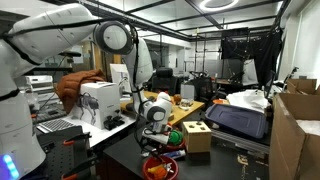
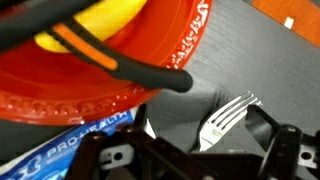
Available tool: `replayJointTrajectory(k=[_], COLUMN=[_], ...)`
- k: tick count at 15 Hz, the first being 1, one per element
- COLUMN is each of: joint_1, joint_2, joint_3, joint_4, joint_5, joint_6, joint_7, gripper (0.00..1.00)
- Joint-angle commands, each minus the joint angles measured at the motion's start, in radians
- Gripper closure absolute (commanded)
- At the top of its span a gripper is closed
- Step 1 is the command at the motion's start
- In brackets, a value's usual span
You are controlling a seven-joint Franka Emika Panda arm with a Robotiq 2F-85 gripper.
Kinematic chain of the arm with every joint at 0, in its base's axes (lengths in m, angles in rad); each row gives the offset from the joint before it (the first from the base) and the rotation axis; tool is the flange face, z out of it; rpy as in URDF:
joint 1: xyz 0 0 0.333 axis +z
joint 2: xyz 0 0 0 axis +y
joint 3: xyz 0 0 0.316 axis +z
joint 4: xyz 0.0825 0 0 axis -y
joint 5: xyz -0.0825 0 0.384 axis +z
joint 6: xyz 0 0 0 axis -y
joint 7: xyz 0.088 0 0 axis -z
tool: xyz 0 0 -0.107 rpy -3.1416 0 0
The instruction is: Pick the fork and put it in the bowl
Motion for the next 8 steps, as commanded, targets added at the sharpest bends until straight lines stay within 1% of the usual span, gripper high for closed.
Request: replayJointTrajectory(k=[1, 5, 8], joint_1=[-0.028, -0.043, -0.038], joint_2=[-0.037, -0.054, -0.064], joint_3=[0.044, 0.079, 0.079], joint_4=[-0.007, -0.012, -0.024], joint_5=[0.050, 0.091, 0.112], joint_6=[-0.062, -0.096, -0.103], joint_7=[-0.026, -0.034, -0.019], gripper=[0.00, 0.00, 0.00])
